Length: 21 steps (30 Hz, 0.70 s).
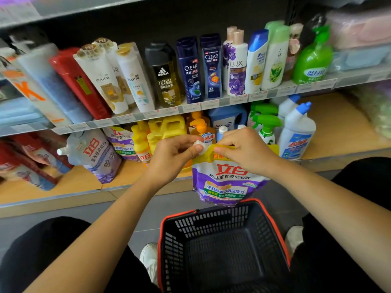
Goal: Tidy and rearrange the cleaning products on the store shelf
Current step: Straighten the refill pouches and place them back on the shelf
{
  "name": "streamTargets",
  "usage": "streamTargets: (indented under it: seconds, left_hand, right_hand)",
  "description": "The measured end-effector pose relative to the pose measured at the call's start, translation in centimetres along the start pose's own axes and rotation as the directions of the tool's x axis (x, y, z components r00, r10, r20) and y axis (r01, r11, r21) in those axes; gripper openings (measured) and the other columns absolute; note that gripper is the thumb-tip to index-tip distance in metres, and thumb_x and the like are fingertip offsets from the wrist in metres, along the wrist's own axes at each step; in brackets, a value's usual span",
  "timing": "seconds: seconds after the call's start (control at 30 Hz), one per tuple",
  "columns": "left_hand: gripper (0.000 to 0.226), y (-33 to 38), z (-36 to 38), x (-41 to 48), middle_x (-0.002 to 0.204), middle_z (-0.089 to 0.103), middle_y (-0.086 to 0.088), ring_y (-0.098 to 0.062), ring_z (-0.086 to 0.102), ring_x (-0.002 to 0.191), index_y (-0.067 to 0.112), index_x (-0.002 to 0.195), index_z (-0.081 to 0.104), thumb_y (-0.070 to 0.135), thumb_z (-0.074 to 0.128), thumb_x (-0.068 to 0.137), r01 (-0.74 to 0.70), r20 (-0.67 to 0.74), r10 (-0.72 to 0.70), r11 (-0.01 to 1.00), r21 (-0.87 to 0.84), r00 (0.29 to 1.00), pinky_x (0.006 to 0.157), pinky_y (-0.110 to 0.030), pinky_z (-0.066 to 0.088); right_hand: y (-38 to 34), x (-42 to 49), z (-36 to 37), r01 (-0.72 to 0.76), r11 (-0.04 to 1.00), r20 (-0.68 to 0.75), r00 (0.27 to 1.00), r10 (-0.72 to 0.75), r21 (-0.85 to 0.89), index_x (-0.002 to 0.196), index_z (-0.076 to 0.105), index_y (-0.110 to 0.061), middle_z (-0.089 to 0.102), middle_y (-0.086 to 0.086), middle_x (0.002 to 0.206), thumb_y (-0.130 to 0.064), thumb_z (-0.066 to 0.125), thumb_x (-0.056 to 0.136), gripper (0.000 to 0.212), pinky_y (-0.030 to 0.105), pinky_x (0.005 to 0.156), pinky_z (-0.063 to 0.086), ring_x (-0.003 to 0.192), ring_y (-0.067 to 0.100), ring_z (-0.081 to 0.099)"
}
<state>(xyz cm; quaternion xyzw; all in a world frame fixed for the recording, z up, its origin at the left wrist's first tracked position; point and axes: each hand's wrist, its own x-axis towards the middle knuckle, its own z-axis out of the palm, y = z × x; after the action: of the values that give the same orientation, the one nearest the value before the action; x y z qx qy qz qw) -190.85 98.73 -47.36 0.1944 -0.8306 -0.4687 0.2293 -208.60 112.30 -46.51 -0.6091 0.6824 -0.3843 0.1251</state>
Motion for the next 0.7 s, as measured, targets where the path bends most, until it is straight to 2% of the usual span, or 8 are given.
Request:
streamTargets:
  seconds: [0.07, 0.17, 0.23, 0.33, 0.43, 0.57, 0.63, 0.7]
  left_hand:
    - [0.022, 0.3, 0.5, 0.0, 0.091, 0.077, 0.0, -0.018, 0.072, 0.09, 0.021, 0.105, 0.074, 0.037, 0.065, 0.092, 0.007, -0.077, -0.004, 0.999, 0.043, 0.997, 0.078, -0.045, 0.061]
    - [0.01, 0.5, 0.8, 0.1, 0.091, 0.074, 0.004, -0.015, 0.067, 0.085, 0.024, 0.095, 0.075, 0.032, 0.069, 0.094, -0.036, -0.173, 0.064, 0.987, 0.157, 0.983, 0.076, -0.044, 0.057]
    - [0.012, 0.5, 0.4, 0.2, 0.093, 0.071, 0.004, -0.013, 0.064, 0.085, 0.023, 0.099, 0.076, 0.031, 0.069, 0.093, -0.091, -0.149, 0.124, 0.974, 0.208, 0.981, 0.075, -0.039, 0.056]
    - [0.019, 0.4, -0.5, 0.2, 0.093, 0.066, -0.002, -0.011, 0.061, 0.089, 0.018, 0.106, 0.077, 0.028, 0.068, 0.092, -0.197, -0.041, 0.209, 0.958, 0.208, 0.977, 0.074, -0.027, 0.053]
    - [0.02, -0.1, -1.1, 0.1, 0.096, 0.064, -0.001, -0.012, 0.062, 0.092, 0.02, 0.11, 0.075, 0.025, 0.069, 0.091, -0.254, 0.025, 0.253, 0.951, 0.178, 0.967, 0.073, -0.023, 0.054]
    - [0.054, -0.9, -1.0, -0.1, 0.097, 0.065, 0.016, -0.012, 0.067, 0.09, 0.029, 0.137, 0.056, 0.017, 0.076, 0.088, -0.142, 0.015, 0.142, 0.99, -0.02, 0.99, 0.075, -0.024, 0.058]
    - [0.054, -2.0, -1.1, -0.2, 0.1, 0.069, 0.016, -0.014, 0.069, 0.099, 0.032, 0.135, 0.055, 0.025, 0.076, 0.085, -0.048, 0.071, 0.051, 0.998, -0.044, 0.996, 0.083, -0.029, 0.06]
    - [0.045, -3.6, -1.0, -0.3, 0.108, 0.073, 0.009, -0.015, 0.069, 0.105, 0.025, 0.128, 0.062, 0.026, 0.075, 0.085, 0.073, 0.195, -0.069, 0.997, -0.012, 0.978, 0.088, -0.03, 0.058]
  right_hand:
    - [-0.1, -0.1, 0.3, 0.009, 1.0, 0.021, 1.0, -0.008, -0.015, 0.066, 0.07, -0.011, 0.05, -0.003, 0.061, -0.02, 0.068, 0.093, 0.029, 0.05, 0.065, 0.045, 0.062, 0.02, 0.051]
    - [-0.4, 0.0, 0.4, 0.019, 0.999, 0.027, 0.999, -0.019, -0.026, 0.08, 0.076, -0.005, 0.056, 0.002, 0.067, -0.021, 0.067, 0.094, 0.023, 0.05, 0.068, 0.046, 0.068, 0.023, 0.056]
    - [-0.4, 0.0, 0.3, 0.019, 1.0, 0.015, 1.0, -0.019, -0.004, 0.081, 0.078, -0.007, 0.055, 0.0, 0.066, -0.021, 0.068, 0.093, 0.02, 0.05, 0.068, 0.046, 0.067, 0.023, 0.055]
    - [-0.6, -0.1, 0.3, 0.022, 1.0, 0.023, 0.999, -0.023, 0.012, 0.085, 0.08, -0.011, 0.055, 0.003, 0.066, -0.021, 0.068, 0.093, 0.018, 0.05, 0.066, 0.045, 0.067, 0.023, 0.054]
    - [-0.6, -0.1, 0.3, 0.009, 0.999, 0.016, 1.0, -0.009, 0.039, 0.088, 0.081, -0.013, 0.052, -0.005, 0.063, -0.019, 0.068, 0.093, 0.015, 0.048, 0.067, 0.046, 0.065, 0.015, 0.052]
    - [-0.3, 0.1, -0.3, 0.014, 0.998, -0.035, 0.999, -0.012, 0.055, 0.072, 0.076, -0.01, 0.051, -0.005, 0.061, -0.015, 0.067, 0.094, 0.023, 0.046, 0.066, 0.046, 0.062, 0.012, 0.05]
    - [-0.5, 0.1, -0.7, 0.045, 0.996, -0.074, 0.996, -0.039, 0.078, 0.073, 0.074, -0.023, 0.055, -0.004, 0.064, -0.013, 0.068, 0.093, 0.023, 0.037, 0.062, 0.044, 0.063, 0.01, 0.053]
    - [-0.6, 0.1, -1.2, 0.057, 0.993, -0.111, 0.993, -0.046, 0.103, 0.087, 0.077, -0.021, 0.06, 0.003, 0.068, -0.011, 0.068, 0.092, 0.015, 0.032, 0.061, 0.043, 0.065, 0.013, 0.056]
